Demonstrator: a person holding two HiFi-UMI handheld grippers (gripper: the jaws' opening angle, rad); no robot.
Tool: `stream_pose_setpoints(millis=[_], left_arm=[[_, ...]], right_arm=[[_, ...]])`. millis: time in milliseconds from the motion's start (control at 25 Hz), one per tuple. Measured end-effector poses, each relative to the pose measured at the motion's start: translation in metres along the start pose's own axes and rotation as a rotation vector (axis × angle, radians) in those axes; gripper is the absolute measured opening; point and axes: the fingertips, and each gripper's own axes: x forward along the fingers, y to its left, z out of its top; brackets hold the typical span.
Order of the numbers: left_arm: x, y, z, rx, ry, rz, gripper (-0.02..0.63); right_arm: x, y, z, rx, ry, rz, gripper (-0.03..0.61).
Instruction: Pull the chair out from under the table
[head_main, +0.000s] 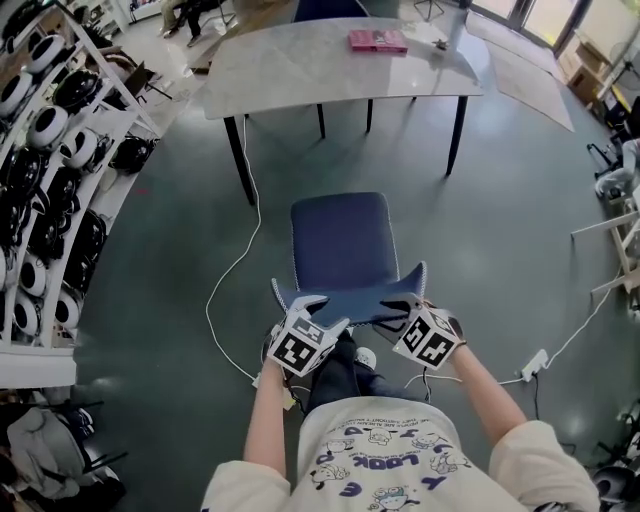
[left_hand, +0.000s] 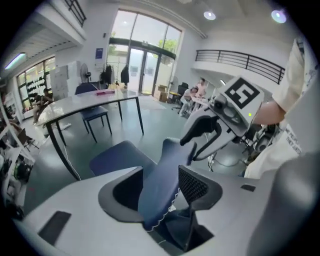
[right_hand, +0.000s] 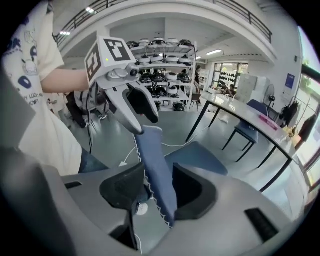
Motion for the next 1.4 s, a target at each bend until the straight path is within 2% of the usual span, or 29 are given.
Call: stream_pose_setpoints(millis=[80,160,200,400,440,600,720,880,1160,1400], left_arm=[[-0.017,0.012,0.014,-0.047,-0.071,0.051,0.217],[-0.036,0.026,0.03,-0.062,-0.134,0.116,0.142],[-0.046,0.033,0.038,-0.063,-0.164,0.148,0.126],[-0.099,0.066,0.086,-0.063,-0.319,0.336,0.056],[-0.109,0.071,0.095,-0.064,-0.35,0.374,0.044],[-0.146,0.085,0.13,-0.075,-0.48,0.483,0.031],[-0.166,0.092,0.144,-0.117,-0.567,0.516,0.028],[-0.185,0.095,0.163,-0.145,-0.645,0.546,0.021],[-0.206,0.099,0.178,-0.15,-0.696,0.626,0.02],[-0.214,0.1,0.185,-0.157,-0.726,0.651,0.02]], right_arm=[[-0.011,-0.007,0.017,0.041,-0.079,-0.028,0.167],[-0.022,-0.022,0.032,0.076,-0.142,-0.083,0.149],[-0.027,-0.03,0.041,0.089,-0.169,-0.113,0.146],[-0.068,-0.074,0.102,0.185,-0.379,-0.299,0.099],[-0.08,-0.083,0.114,0.211,-0.429,-0.346,0.07],[-0.123,-0.111,0.151,0.296,-0.588,-0.498,0.015],[-0.144,-0.122,0.169,0.308,-0.647,-0.573,0.005],[-0.162,-0.13,0.184,0.319,-0.696,-0.615,0.005],[-0.181,-0.134,0.196,0.349,-0.756,-0.666,0.005],[-0.189,-0.138,0.198,0.368,-0.792,-0.691,0.003]])
